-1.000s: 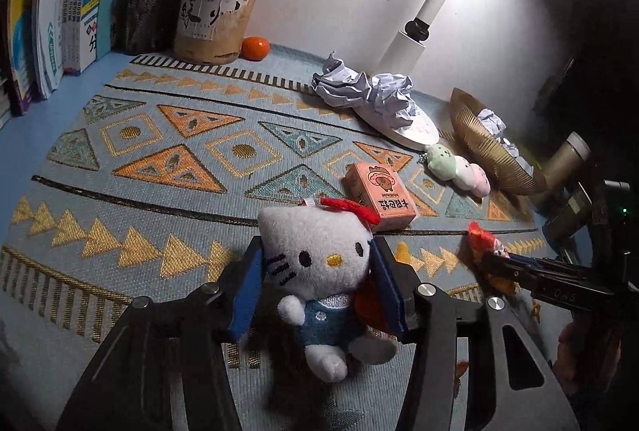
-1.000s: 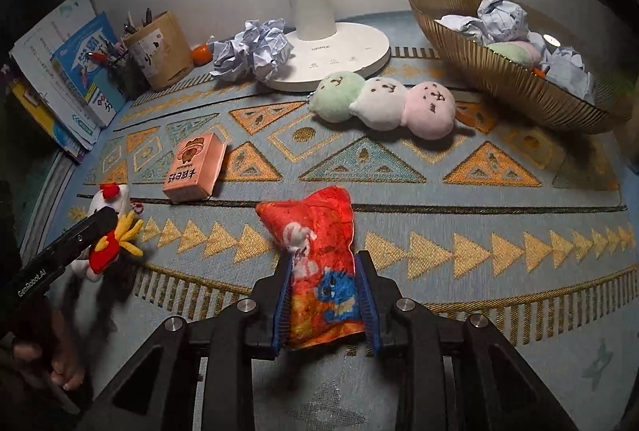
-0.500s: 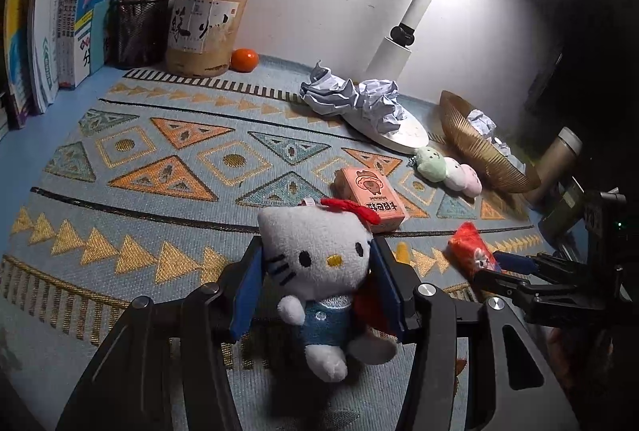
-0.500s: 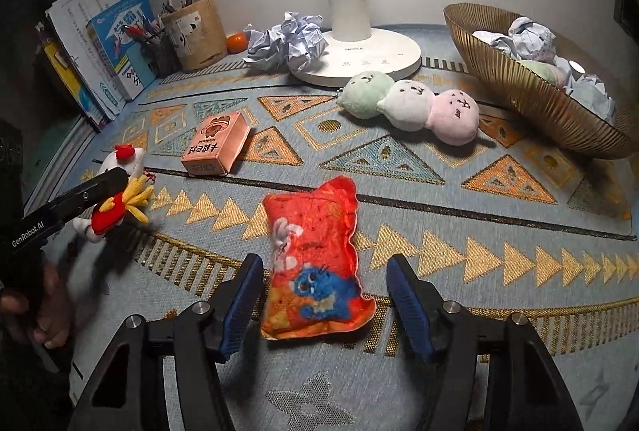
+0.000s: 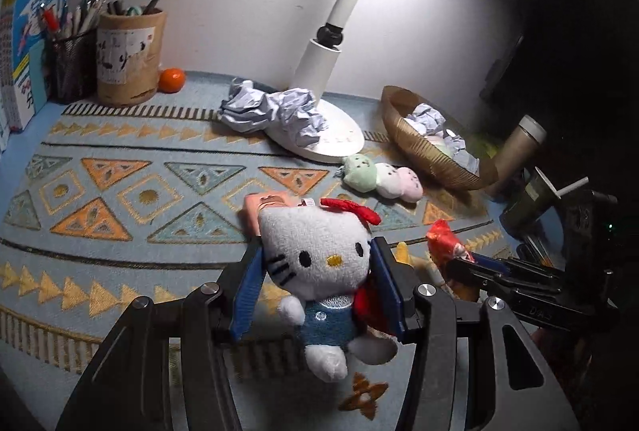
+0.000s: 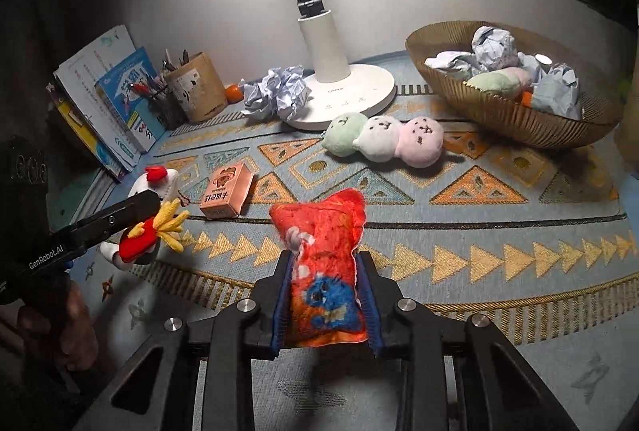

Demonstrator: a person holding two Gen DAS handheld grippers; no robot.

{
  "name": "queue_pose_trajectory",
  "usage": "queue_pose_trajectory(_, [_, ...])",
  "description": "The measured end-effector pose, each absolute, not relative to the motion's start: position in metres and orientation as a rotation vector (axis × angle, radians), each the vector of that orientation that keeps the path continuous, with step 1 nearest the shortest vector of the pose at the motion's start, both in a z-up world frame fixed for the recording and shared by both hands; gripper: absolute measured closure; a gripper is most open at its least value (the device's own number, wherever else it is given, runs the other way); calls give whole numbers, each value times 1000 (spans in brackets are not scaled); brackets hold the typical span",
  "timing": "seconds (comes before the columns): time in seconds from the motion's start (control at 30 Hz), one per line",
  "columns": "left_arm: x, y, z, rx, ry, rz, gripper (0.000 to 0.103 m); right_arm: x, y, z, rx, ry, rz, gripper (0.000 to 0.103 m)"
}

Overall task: Organize objects
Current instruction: 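Carry the Hello Kitty plush and red snack bag over the amber bowl, then open both tools to drop the plush and snack bag into the bowl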

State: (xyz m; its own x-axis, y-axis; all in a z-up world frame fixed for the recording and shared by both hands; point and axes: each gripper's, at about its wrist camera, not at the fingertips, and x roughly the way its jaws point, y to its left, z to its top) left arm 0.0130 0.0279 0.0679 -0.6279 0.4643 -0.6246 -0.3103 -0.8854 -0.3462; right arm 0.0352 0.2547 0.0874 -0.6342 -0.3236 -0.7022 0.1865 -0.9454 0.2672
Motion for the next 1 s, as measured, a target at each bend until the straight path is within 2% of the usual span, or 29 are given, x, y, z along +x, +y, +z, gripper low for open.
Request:
queue_pose_trajectory(0.2, [-25, 103, 98, -975, -173, 2386, 54, 29, 314, 123, 1087, -317, -2779, 73])
queue_pose_trajectory(0.33, [-52, 158, 116, -949, -12, 2410, 54, -1, 363, 127, 1161, -472, -2824, 73])
queue_pose_trajectory(0.4, [-64, 182, 122, -920, 0, 2373, 54, -17, 385, 125, 1163, -564, -2826, 73])
queue_pose_trajectory(0.53, [-95, 217, 124, -907, 17, 2352, 54, -42, 408, 131, 1158, -587, -2914, 73])
queue_pose_trajectory(0.8, [-136, 253, 117, -896, 2, 2385, 54, -78, 403, 147, 1154, -334, -3094, 73])
queue_pose_trajectory(1.0, [-154, 261, 109, -925, 0, 2403, 54, -100, 403, 140, 1180, -277, -3111, 73])
